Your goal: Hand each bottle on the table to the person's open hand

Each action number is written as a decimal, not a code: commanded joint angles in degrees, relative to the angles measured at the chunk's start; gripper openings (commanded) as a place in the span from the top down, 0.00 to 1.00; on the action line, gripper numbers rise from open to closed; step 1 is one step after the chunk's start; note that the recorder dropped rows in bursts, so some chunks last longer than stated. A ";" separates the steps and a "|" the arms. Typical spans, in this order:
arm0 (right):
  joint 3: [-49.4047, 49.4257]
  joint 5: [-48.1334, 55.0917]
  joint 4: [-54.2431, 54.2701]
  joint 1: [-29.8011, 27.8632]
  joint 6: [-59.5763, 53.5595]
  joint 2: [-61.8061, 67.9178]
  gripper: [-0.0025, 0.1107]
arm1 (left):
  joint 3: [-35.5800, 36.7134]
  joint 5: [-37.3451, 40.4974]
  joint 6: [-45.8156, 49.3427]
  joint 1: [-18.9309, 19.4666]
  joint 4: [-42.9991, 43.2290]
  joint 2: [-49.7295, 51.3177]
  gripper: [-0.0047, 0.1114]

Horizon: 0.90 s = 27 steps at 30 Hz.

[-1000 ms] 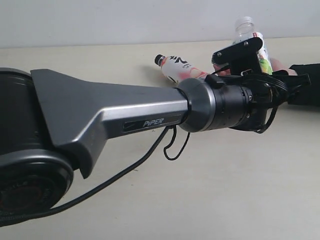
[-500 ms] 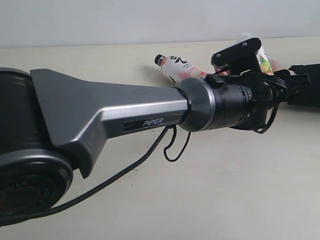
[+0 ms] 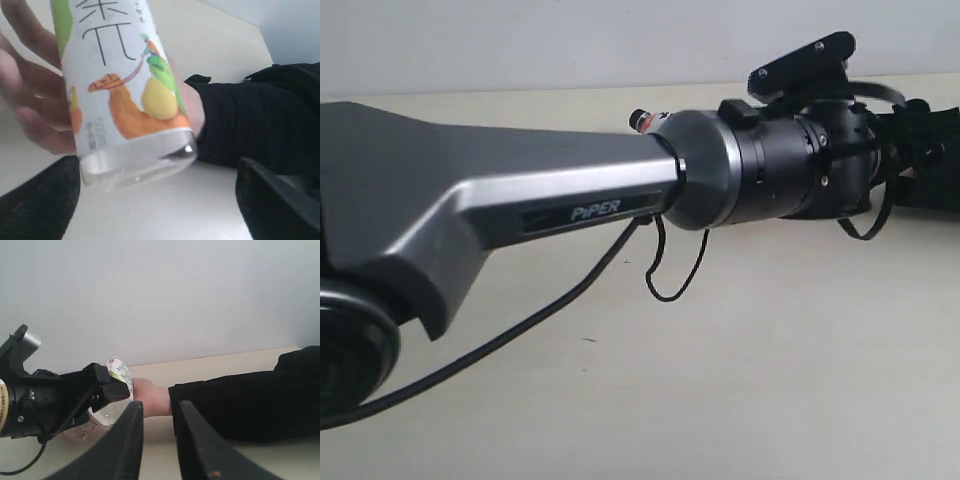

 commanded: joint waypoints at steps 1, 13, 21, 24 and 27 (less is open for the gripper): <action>0.08 -0.13 -0.06 0.09 -0.13 -0.23 0.76 | -0.22 5.81 13.96 0.06 -10.95 -4.89 0.26; 0.08 -0.15 -0.06 0.09 -0.24 -0.23 0.76 | -0.22 17.97 43.49 -0.92 -30.92 -18.91 0.96; 0.08 -0.15 -0.06 0.09 -0.12 -0.23 0.76 | 0.99 27.98 49.52 -5.66 -23.17 -29.02 0.95; 0.08 -0.15 -0.06 0.09 -0.12 -0.23 0.76 | 3.60 28.45 54.52 -7.61 -21.80 -32.68 0.95; 0.08 -0.15 -0.06 0.09 -0.12 -0.23 0.76 | 8.95 28.35 54.55 -9.94 -18.95 -36.93 0.95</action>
